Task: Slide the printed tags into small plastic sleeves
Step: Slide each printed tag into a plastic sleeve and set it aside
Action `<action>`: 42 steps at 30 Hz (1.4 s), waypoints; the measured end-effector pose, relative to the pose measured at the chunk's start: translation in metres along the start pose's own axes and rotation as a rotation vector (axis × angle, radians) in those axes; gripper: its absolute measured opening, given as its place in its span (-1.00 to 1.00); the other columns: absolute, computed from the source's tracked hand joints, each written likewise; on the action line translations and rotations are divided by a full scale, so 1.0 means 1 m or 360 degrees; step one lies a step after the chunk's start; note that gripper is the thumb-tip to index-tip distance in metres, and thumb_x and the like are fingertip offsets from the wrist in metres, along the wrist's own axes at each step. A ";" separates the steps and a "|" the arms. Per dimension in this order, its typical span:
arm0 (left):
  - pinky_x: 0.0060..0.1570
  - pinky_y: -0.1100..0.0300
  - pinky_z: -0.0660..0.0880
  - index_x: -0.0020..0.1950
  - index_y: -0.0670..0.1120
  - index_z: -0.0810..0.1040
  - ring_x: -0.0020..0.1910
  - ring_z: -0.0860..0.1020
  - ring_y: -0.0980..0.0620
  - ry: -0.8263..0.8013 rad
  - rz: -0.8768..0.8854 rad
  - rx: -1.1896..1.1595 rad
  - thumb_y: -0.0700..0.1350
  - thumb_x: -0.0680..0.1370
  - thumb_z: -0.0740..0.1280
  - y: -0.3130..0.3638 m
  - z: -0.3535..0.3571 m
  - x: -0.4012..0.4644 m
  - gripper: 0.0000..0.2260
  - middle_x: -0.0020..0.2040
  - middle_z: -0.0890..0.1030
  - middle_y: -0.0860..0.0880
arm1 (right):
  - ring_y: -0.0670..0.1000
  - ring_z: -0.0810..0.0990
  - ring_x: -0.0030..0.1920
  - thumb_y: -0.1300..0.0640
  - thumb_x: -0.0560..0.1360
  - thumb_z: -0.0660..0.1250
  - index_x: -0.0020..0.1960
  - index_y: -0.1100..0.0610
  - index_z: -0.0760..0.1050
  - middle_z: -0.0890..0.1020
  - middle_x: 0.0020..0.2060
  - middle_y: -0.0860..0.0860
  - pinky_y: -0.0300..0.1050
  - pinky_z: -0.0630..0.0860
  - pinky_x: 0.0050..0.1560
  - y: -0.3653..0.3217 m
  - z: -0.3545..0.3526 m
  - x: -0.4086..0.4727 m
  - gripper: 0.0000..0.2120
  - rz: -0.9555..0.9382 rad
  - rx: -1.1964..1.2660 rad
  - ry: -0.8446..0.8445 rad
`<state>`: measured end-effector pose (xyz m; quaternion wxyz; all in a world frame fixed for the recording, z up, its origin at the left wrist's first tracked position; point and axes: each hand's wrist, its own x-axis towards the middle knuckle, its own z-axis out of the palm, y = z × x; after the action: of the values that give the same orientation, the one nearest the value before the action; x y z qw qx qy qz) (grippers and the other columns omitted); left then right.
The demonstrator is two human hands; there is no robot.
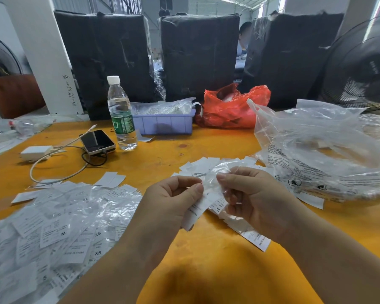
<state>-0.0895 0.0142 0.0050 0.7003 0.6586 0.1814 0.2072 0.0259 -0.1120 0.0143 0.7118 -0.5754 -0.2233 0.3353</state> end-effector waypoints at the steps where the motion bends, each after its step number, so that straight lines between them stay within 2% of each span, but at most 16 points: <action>1: -0.42 0.27 0.46 -0.12 0.00 0.72 -0.35 0.59 0.12 -0.0003 0.0002 -0.0005 -0.11 0.44 0.45 0.001 -0.001 0.000 -0.93 -0.25 0.69 0.00 | -0.07 0.40 -0.50 0.13 0.21 0.49 -0.33 0.12 0.53 0.49 -0.48 0.03 -0.19 0.41 -0.45 0.000 -0.001 0.000 -0.86 -0.0009 0.0007 0.0001; 4: -0.32 0.35 0.50 -0.11 0.01 0.72 -0.26 0.63 0.17 -0.0039 0.0024 0.0019 -0.14 0.48 0.42 0.003 -0.003 -0.001 -0.90 -0.19 0.71 0.00 | -0.07 0.40 -0.50 0.14 0.24 0.48 -0.36 0.11 0.55 0.49 -0.49 0.03 -0.21 0.43 -0.46 -0.001 -0.003 0.001 -0.89 -0.0033 0.0036 -0.0002; 8: -0.20 0.26 0.50 -0.11 0.01 0.72 -0.23 0.62 0.15 -0.0047 0.0038 0.0012 -0.15 0.47 0.43 0.004 -0.002 -0.002 -0.91 -0.19 0.71 0.00 | -0.08 0.40 -0.51 0.13 0.23 0.49 -0.40 0.08 0.56 0.48 -0.50 0.02 -0.21 0.42 -0.47 0.000 -0.004 0.002 -0.89 -0.0039 0.0049 0.0005; 11: -0.22 0.27 0.47 -0.12 0.00 0.72 -0.24 0.62 0.16 -0.0048 0.0032 0.0017 -0.12 0.43 0.45 0.004 0.000 -0.003 -0.92 -0.20 0.71 0.00 | -0.08 0.40 -0.49 0.11 0.21 0.49 -0.39 0.08 0.57 0.48 -0.49 0.02 -0.21 0.42 -0.46 0.001 -0.004 0.002 -0.89 -0.0042 0.0038 -0.0019; 15: -0.16 0.25 0.49 -0.13 -0.01 0.72 -0.21 0.63 0.14 -0.0042 0.0024 0.0027 -0.15 0.47 0.43 0.003 0.000 -0.002 -0.92 -0.18 0.71 -0.01 | -0.07 0.39 -0.48 0.10 0.20 0.50 -0.38 0.08 0.56 0.48 -0.47 0.03 -0.21 0.42 -0.44 0.001 -0.003 0.001 -0.87 -0.0042 0.0041 -0.0074; 21: -0.43 0.39 0.43 -0.16 -0.09 0.72 -0.39 0.57 0.18 -0.0073 -0.0070 -0.0046 -0.18 0.48 0.42 0.006 0.001 -0.005 -0.92 -0.30 0.66 0.02 | -0.07 0.39 -0.46 0.08 0.17 0.53 -0.34 0.11 0.55 0.48 -0.45 0.04 -0.20 0.41 -0.42 0.001 -0.002 0.001 -0.81 -0.0042 0.0044 -0.0146; 29: -0.41 0.23 0.40 -0.20 -0.07 0.70 -0.40 0.53 0.15 -0.0056 -0.0193 -0.0036 -0.13 0.45 0.45 0.009 0.001 -0.006 -0.95 -0.27 0.64 -0.01 | -0.07 0.40 -0.45 0.09 0.19 0.53 -0.31 0.13 0.57 0.48 -0.43 0.05 -0.20 0.42 -0.41 -0.001 -0.003 0.000 -0.82 -0.0063 0.0037 -0.0228; 33: -0.42 0.23 0.39 -0.24 -0.02 0.69 -0.40 0.52 0.14 -0.0048 -0.0171 -0.0040 -0.13 0.45 0.46 0.010 0.001 -0.005 -0.93 -0.26 0.64 -0.03 | -0.06 0.39 -0.44 0.09 0.19 0.53 -0.29 0.16 0.53 0.48 -0.42 0.06 -0.20 0.42 -0.41 -0.001 -0.003 -0.001 -0.77 -0.0083 -0.0002 -0.0230; 36: -0.43 0.26 0.39 -0.22 -0.07 0.67 -0.41 0.52 0.13 -0.0054 -0.0148 -0.0093 -0.13 0.40 0.46 0.012 0.001 -0.006 -0.97 -0.26 0.63 -0.06 | -0.05 0.40 -0.44 0.08 0.17 0.53 -0.29 0.15 0.53 0.49 -0.43 0.06 -0.19 0.42 -0.40 -0.002 -0.004 -0.001 -0.76 -0.0112 -0.0051 -0.0196; 39: -0.44 0.29 0.40 -0.22 -0.09 0.67 -0.42 0.51 0.15 -0.0050 -0.0135 -0.0101 -0.08 0.32 0.45 0.012 0.001 -0.007 -0.89 -0.28 0.63 -0.05 | -0.04 0.41 -0.44 0.06 0.16 0.53 -0.30 0.12 0.55 0.51 -0.43 0.06 -0.17 0.42 -0.39 -0.003 -0.004 -0.002 -0.77 -0.0140 -0.0089 -0.0180; 42: -0.44 0.31 0.40 -0.21 -0.09 0.67 -0.42 0.52 0.16 -0.0027 -0.0135 -0.0070 -0.11 0.37 0.46 0.012 0.001 -0.007 -0.94 -0.28 0.63 -0.04 | -0.04 0.41 -0.44 0.07 0.16 0.53 -0.32 0.11 0.57 0.51 -0.43 0.06 -0.17 0.43 -0.39 -0.003 -0.004 -0.002 -0.80 -0.0148 -0.0102 -0.0198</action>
<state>-0.0956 0.0101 0.0171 0.7243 0.6365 0.1987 0.1756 0.0277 -0.1168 0.0165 0.6925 -0.5650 -0.3042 0.3298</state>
